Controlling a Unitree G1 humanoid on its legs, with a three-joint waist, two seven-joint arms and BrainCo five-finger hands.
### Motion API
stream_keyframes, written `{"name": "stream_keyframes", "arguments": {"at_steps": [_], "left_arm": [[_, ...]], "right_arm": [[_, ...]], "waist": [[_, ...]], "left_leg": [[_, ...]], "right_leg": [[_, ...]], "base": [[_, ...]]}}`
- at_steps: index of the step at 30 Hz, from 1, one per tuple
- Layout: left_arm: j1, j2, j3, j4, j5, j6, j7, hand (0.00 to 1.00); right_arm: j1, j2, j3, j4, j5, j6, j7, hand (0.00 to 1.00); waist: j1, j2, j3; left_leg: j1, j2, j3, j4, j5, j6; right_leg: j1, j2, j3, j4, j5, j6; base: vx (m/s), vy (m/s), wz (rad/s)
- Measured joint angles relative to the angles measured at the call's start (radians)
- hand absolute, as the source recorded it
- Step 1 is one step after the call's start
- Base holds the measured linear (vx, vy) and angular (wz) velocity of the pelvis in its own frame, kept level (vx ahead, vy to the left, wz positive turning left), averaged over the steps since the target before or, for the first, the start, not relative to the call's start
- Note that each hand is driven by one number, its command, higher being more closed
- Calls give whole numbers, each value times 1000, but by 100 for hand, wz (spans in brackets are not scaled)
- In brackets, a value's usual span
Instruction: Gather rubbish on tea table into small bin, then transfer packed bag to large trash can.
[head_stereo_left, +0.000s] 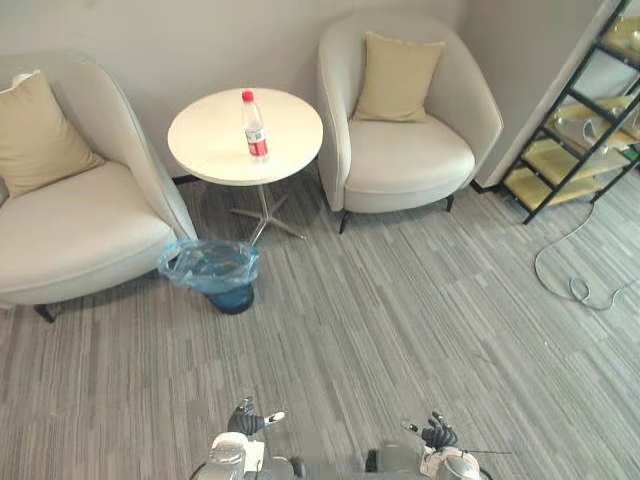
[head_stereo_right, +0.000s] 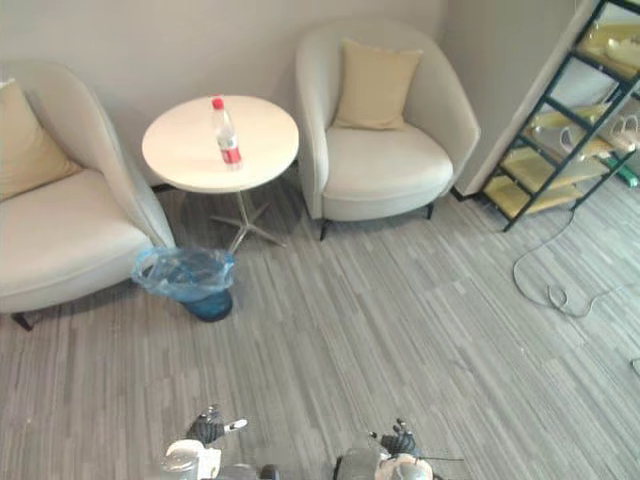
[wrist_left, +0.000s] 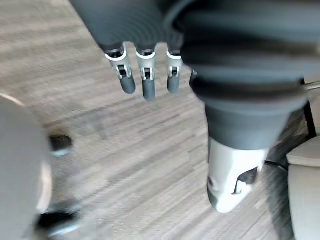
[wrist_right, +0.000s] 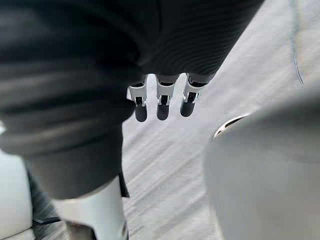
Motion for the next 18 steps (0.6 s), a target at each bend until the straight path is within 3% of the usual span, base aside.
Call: {"name": "stream_keyframes", "arguments": {"at_steps": [1, 2, 3, 4, 5, 6, 7, 8, 10, 11, 13, 15, 16, 18], "left_arm": [[0, 0, 0, 0, 0, 0, 0, 0], [1, -4, 0, 7, 0, 0, 1, 0], [7, -3, 10, 10, 1, 0, 1, 0], [7, -9, 20, 20, 1, 0, 3, 0], [2, -35, 40, 21, -1, 3, 13, 0], [0, -56, 50, 9, -3, 2, 20, 0], [0, -69, 59, -4, -8, 1, 23, 0], [0, -89, 79, -21, -19, 1, 22, 0], [11, -96, 86, -58, -29, 1, 22, 0], [20, -94, 83, -78, -38, 0, 24, 0], [24, -97, 68, -102, -39, -2, 27, 0], [23, -98, 53, -114, -46, -9, 27, 0], [20, -98, 50, -112, -56, -13, 28, 0], [10, -97, 41, -99, -62, -16, 28, 0]], "right_arm": [[0, 0, 2, 0, 0, 0, 0, 0], [6, -3, 19, 2, 0, -3, 0, 0], [18, 4, 30, 4, 0, -5, -4, 0], [18, 2, 27, 2, 3, -8, -3, 0], [7, -10, 32, -4, -5, -11, -6, 0], [5, -13, 31, -8, -16, -10, -7, 0], [6, -22, 35, -17, -21, -10, -8, 0], [17, -28, 34, -44, -20, -10, -16, 0], [29, -29, 36, -55, -20, -7, -27, 0], [44, -25, 53, -68, -19, -6, -38, 0], [51, -17, 60, -75, -19, -6, -46, 0], [51, -14, 59, -70, -19, -1, -52, 0], [49, -13, 59, -64, -20, 0, -55, 0], [37, -17, 58, -33, -25, 1, -58, 0]], "waist": [[-1, 0, 0], [-3, -7, -2], [-8, -40, -11], [-11, -36, -11], [-9, 7, -12], [-12, 24, -17], [-12, 42, -11], [-11, 65, 4], [0, 66, 19], [7, 54, 27], [7, 41, 25], [14, 38, 24], [20, 37, 24], [26, 36, 23]], "left_leg": [[1, 0, -1, 0, -1, -2], [18, 1, -14, -4, -13, -21], [49, -19, -55, -2, -43, -69], [62, -15, -66, 0, -59, -79], [68, 23, -79, 16, -66, -80], [32, 38, -92, 111, -71, -87], [-31, 65, -95, 259, -80, -97], [-150, 119, -92, 531, -37, -112], [-234, 200, -57, 765, -21, -121], [-275, 229, -11, 827, -33, -126], [-336, 235, 52, 785, -43, -109], [-385, 215, 124, 620, -50, -93], [-395, 179, 148, 467, -41, -93], [-396, 111, 148, 219, 39, -89]], "right_leg": [[-2, 4, 3, -16, 8, -1], [-6, 28, 60, -180, 133, -6], [-10, 24, 111, -252, 298, -41], [-14, 25, 109, -212, 263, -37], [-17, 43, 76, -164, 244, -51], [4, 45, 51, -171, 192, -56], [31, 53, 32, -180, 172, -67], [92, 80, 10, -204, 143, -83], [176, 106, -13, -225, 110, -111], [249, 110, -18, -249, 81, -124], [313, 108, -28, -306, 73, -112], [367, 103, -33, -371, 75, -98], [390, 94, -32, -403, 76, -89], [437, 81, -25, -442, 70, -66]], "base": [[433, -153, 60], [348, -151, 54], [459, -230, 64], [447, -257, 49], [464, -298, 46], [429, -274, 47], [498, -347, 64], [309, -219, 39], [404, -238, 14], [427, -226, 5], [305, -128, 14], [330, -42, 6], [418, 34, -3], [461, 83, -9]]}}
